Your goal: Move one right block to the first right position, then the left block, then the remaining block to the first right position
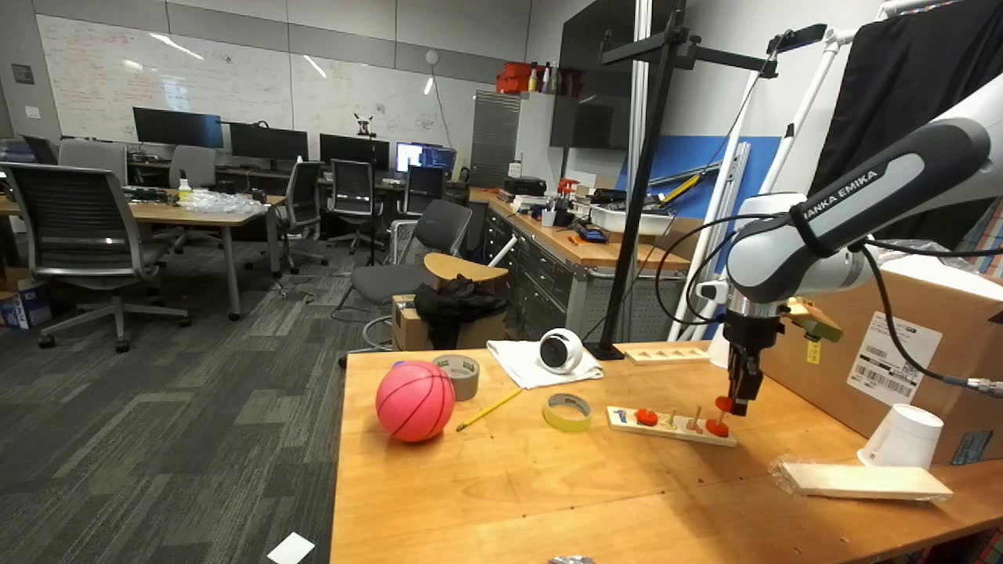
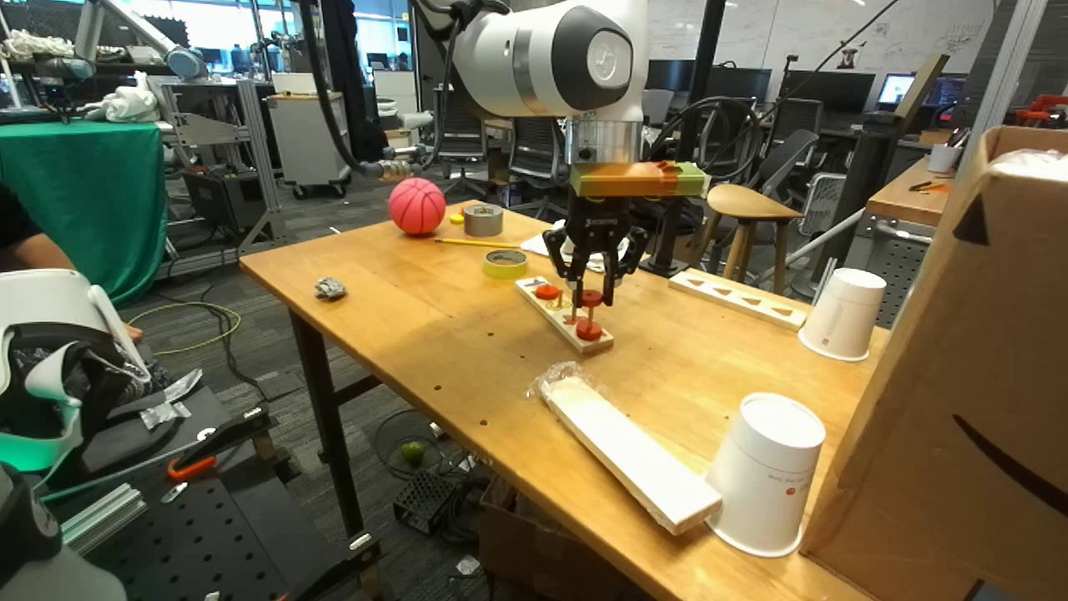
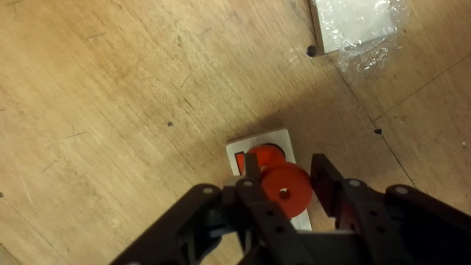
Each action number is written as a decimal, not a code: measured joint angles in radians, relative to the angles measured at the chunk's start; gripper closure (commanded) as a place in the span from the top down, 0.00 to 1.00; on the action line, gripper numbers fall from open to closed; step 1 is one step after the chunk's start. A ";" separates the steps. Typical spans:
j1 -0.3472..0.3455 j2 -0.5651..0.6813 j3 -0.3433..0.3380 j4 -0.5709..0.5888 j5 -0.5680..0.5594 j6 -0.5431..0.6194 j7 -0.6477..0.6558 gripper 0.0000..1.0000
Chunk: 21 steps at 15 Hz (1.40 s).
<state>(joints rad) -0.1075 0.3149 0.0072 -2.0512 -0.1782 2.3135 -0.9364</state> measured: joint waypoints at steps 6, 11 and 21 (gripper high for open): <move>0.000 0.001 0.000 0.001 0.000 0.000 0.000 0.24; -0.001 0.003 0.000 0.003 0.000 0.000 -0.003 0.24; 0.003 0.025 0.005 0.037 0.000 -0.003 -0.017 0.24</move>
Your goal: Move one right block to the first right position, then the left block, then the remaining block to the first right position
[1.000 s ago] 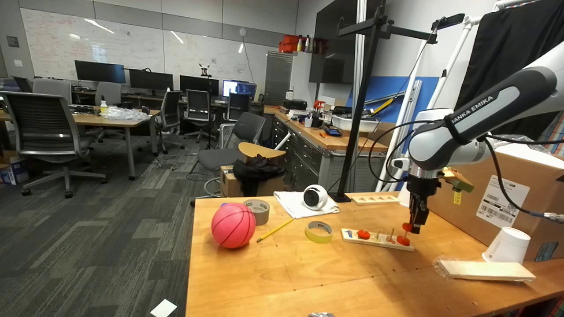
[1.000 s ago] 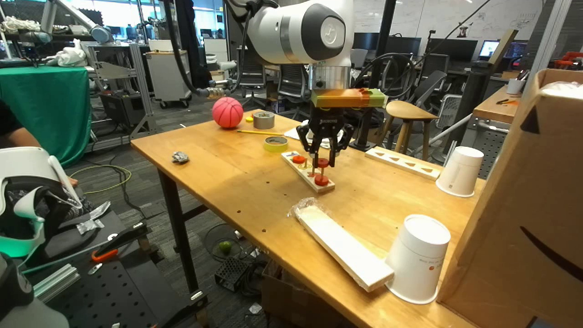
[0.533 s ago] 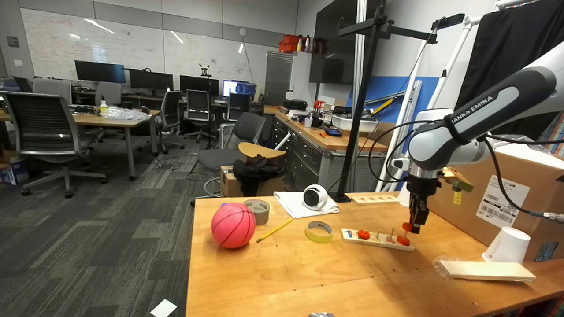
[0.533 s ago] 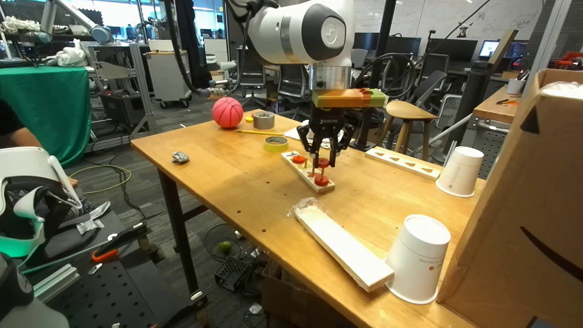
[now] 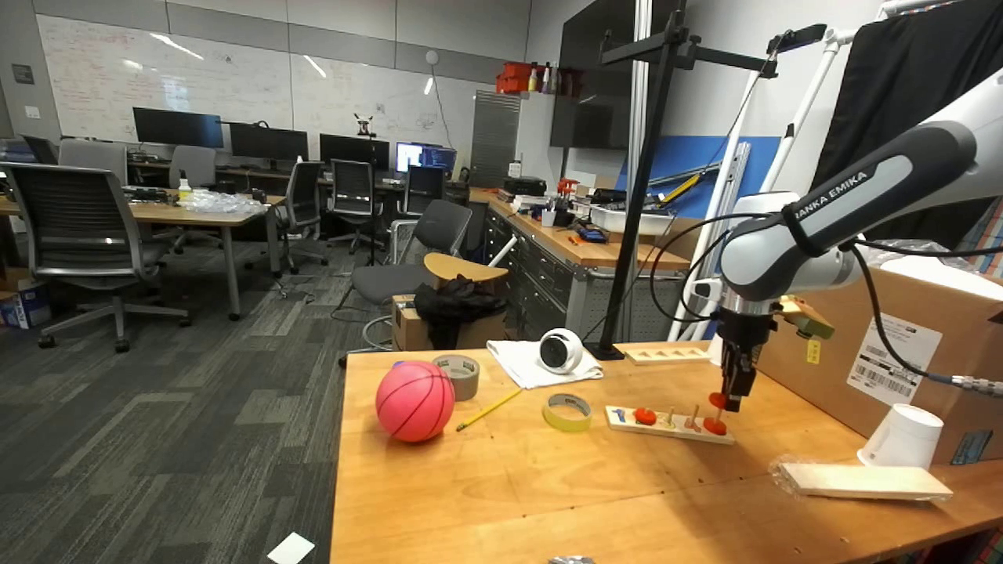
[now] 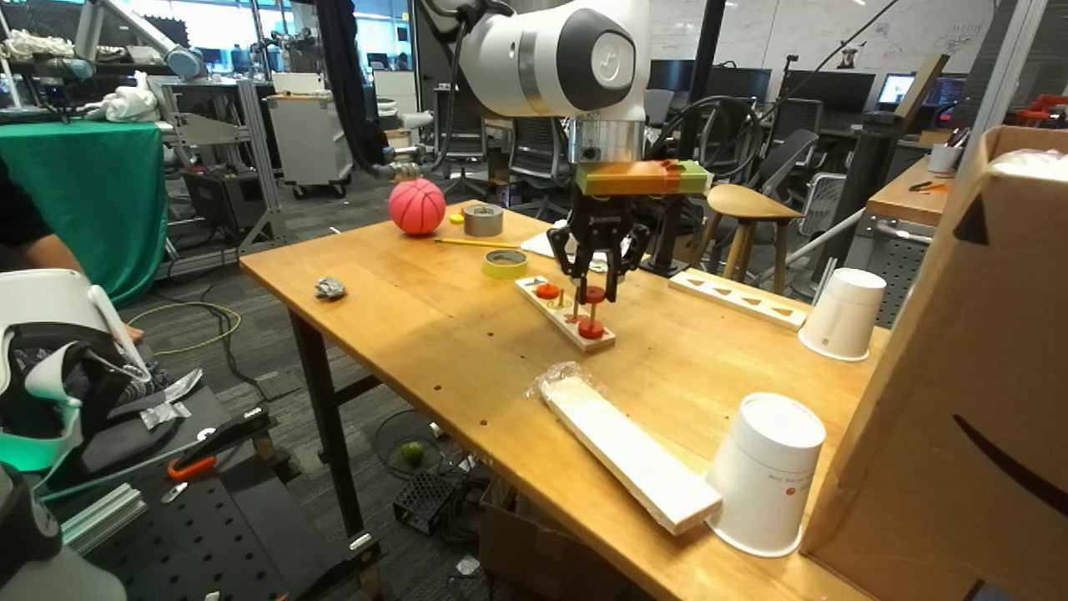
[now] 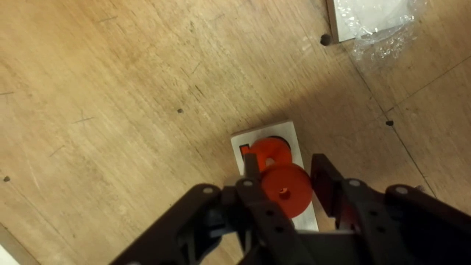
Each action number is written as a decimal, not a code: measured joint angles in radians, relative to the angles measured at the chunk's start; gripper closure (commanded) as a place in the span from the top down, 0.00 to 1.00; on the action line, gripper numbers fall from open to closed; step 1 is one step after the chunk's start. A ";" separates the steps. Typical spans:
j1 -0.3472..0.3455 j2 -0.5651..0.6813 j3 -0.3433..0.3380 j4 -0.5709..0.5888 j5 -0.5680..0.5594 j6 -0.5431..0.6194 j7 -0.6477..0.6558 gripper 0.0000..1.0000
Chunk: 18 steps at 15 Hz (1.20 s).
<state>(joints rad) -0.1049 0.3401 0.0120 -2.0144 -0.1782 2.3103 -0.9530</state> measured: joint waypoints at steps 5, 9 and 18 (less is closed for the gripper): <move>0.008 0.022 0.005 0.035 0.000 -0.011 0.000 0.24; 0.015 0.039 0.008 0.054 0.000 -0.017 0.000 0.24; 0.036 0.113 0.018 0.160 -0.019 -0.054 -0.007 0.24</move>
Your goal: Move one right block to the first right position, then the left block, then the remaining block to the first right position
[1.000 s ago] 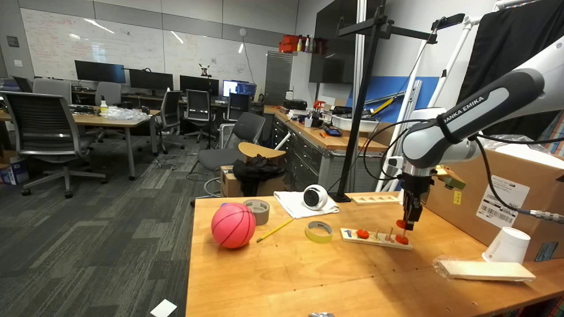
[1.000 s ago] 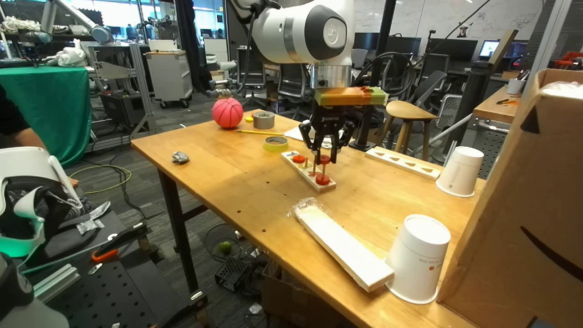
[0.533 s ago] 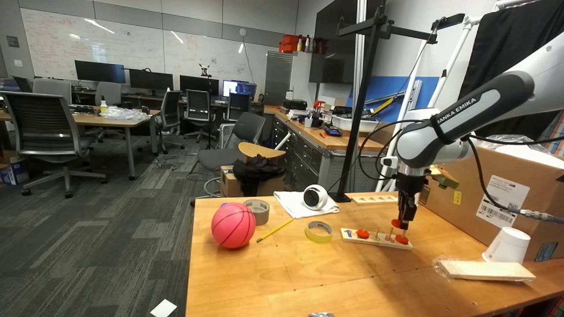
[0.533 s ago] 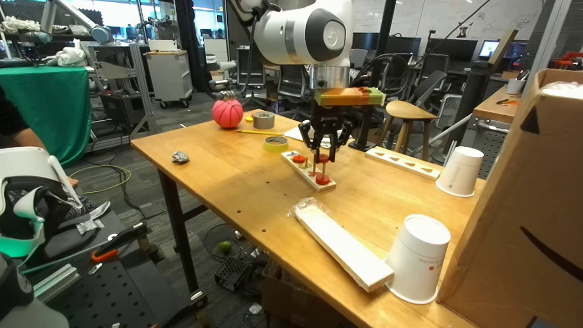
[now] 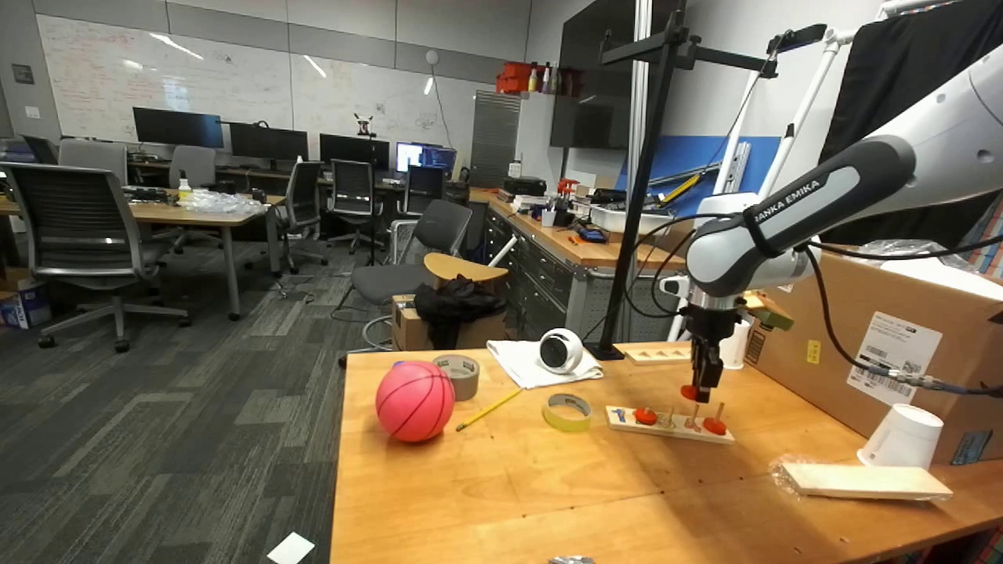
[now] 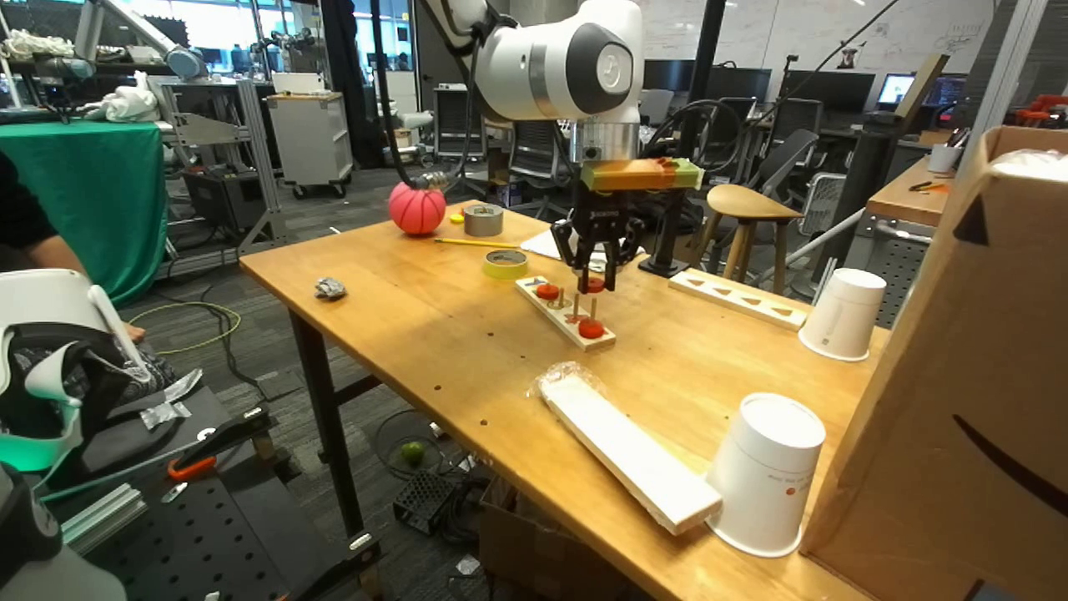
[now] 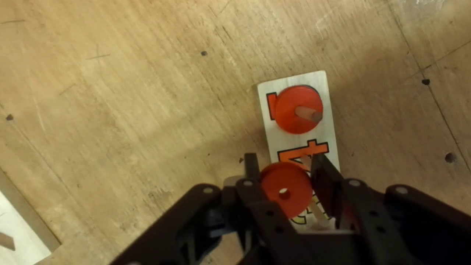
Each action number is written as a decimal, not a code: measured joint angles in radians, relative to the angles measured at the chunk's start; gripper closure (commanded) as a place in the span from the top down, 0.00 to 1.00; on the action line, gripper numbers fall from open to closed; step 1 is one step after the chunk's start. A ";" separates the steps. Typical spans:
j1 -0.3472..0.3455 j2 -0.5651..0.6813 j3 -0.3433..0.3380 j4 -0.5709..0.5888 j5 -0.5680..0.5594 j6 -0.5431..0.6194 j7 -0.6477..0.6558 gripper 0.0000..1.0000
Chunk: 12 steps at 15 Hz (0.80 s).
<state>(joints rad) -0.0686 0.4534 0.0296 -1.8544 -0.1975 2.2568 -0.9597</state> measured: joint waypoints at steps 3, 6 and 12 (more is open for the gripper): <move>0.009 0.036 0.000 0.067 -0.023 -0.025 0.000 0.24; 0.020 0.070 0.000 0.127 -0.036 -0.051 -0.001 0.24; 0.031 0.116 -0.003 0.208 -0.065 -0.093 -0.003 0.24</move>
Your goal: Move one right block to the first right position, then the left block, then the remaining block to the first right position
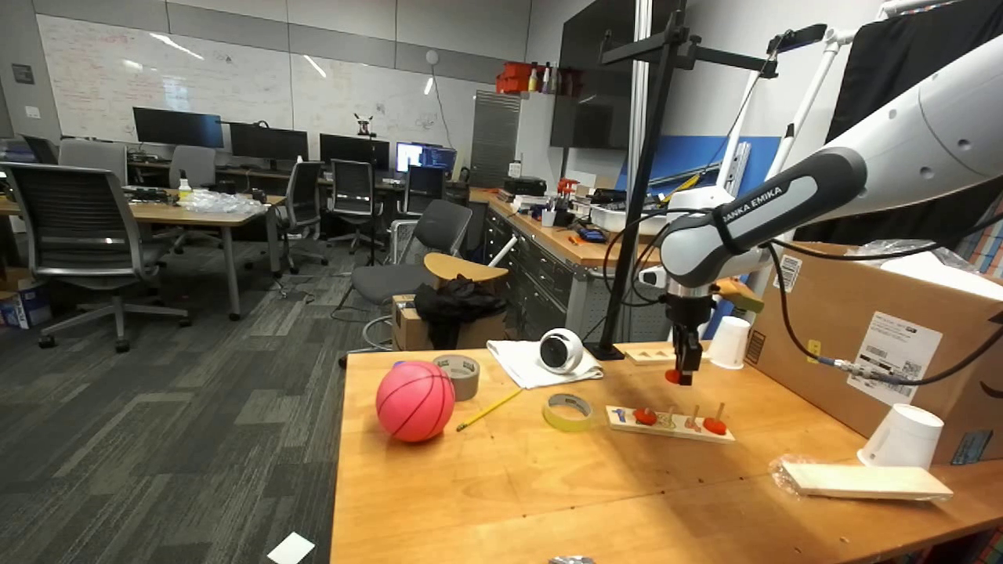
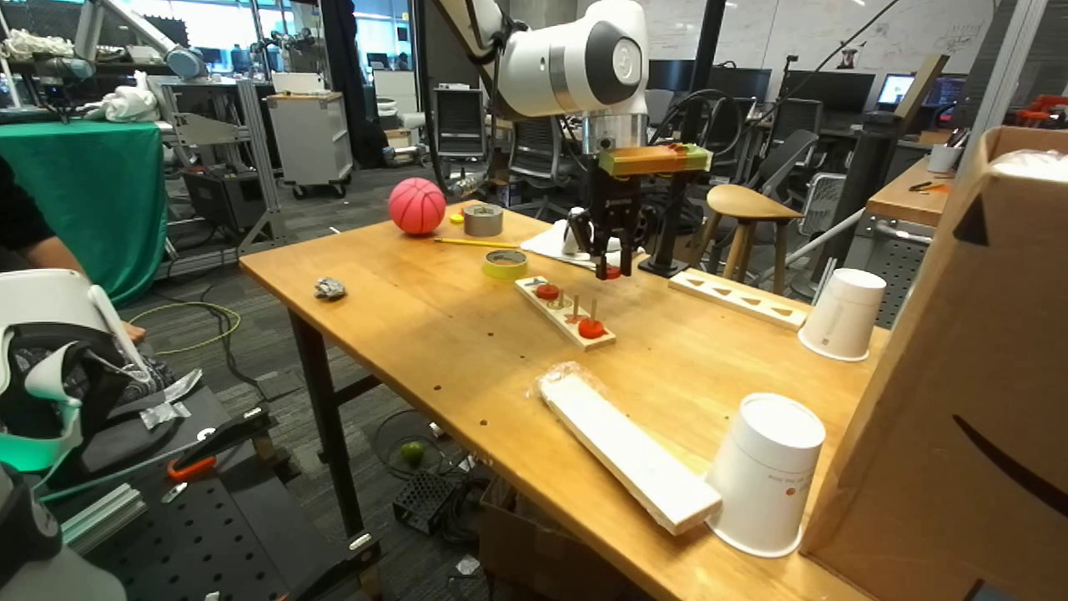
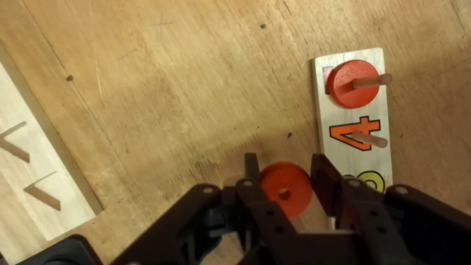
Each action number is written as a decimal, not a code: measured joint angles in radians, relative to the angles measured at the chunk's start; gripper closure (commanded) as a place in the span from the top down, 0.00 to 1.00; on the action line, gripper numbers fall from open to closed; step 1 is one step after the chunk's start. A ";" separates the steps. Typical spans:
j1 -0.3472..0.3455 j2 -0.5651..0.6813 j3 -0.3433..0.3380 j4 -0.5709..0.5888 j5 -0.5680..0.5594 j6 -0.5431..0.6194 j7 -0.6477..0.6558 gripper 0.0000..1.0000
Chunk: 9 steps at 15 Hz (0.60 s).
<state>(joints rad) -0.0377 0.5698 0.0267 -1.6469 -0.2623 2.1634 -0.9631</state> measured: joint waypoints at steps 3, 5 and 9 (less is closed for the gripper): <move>-0.004 -0.001 -0.009 0.016 -0.006 -0.020 0.000 0.24; -0.011 -0.002 -0.012 0.015 -0.006 -0.025 0.000 0.24; -0.029 -0.010 -0.015 -0.003 -0.006 -0.026 0.001 0.24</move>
<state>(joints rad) -0.0665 0.5599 0.0115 -1.6498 -0.2684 2.1372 -0.9618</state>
